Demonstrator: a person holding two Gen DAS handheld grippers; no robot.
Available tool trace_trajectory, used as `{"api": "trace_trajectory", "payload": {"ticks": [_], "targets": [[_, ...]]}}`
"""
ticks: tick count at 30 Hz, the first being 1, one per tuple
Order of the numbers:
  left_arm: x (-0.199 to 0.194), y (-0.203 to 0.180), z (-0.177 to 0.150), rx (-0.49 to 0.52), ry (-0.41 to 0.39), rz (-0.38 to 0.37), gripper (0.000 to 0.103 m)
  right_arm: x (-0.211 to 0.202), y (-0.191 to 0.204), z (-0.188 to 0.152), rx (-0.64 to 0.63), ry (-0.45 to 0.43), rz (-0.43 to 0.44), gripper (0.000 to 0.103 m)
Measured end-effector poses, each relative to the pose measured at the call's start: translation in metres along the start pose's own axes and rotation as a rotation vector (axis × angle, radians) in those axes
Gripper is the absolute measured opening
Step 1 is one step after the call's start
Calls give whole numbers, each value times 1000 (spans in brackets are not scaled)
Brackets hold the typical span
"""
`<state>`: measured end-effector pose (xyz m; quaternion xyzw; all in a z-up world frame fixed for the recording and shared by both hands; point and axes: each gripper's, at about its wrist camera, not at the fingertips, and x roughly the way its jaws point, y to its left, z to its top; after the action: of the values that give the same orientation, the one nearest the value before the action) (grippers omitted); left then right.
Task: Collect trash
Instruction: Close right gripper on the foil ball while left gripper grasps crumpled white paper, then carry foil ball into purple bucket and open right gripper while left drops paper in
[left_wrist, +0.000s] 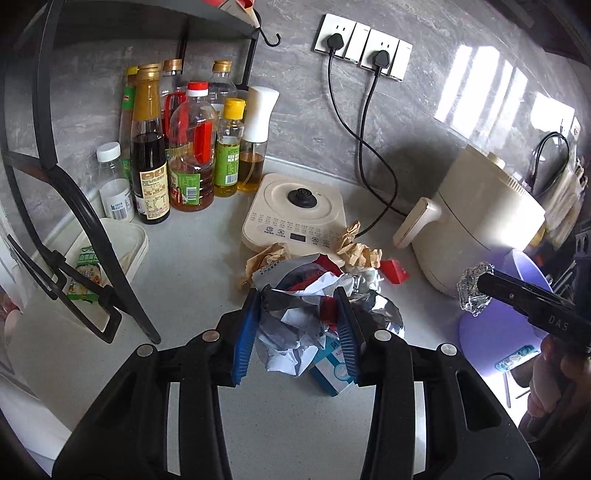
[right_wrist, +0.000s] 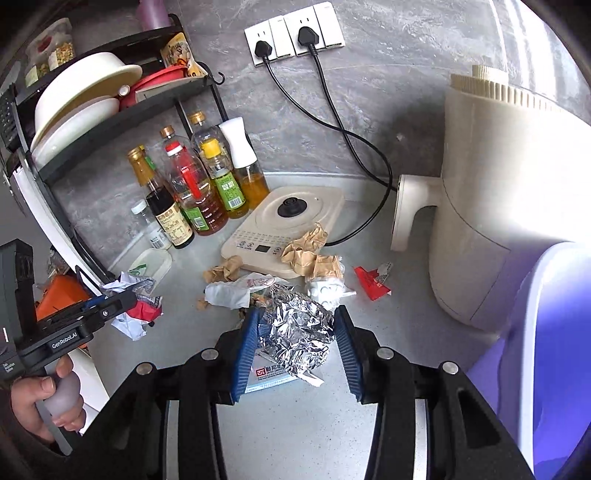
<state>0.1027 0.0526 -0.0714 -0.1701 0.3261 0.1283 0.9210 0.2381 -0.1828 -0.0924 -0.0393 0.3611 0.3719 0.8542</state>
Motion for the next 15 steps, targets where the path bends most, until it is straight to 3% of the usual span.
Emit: {"api": "trace_trajectory", "payload": {"ticks": [7, 11, 15], "targets": [[-24, -38, 3, 24, -54, -7, 41, -67, -16, 13, -35, -102, 13, 42], [-26, -64, 2, 41, -60, -29, 41, -95, -44, 16, 23, -123, 29, 42], [-24, -95, 2, 75, -59, -58, 41, -123, -75, 14, 67, -171, -22, 44]]}}
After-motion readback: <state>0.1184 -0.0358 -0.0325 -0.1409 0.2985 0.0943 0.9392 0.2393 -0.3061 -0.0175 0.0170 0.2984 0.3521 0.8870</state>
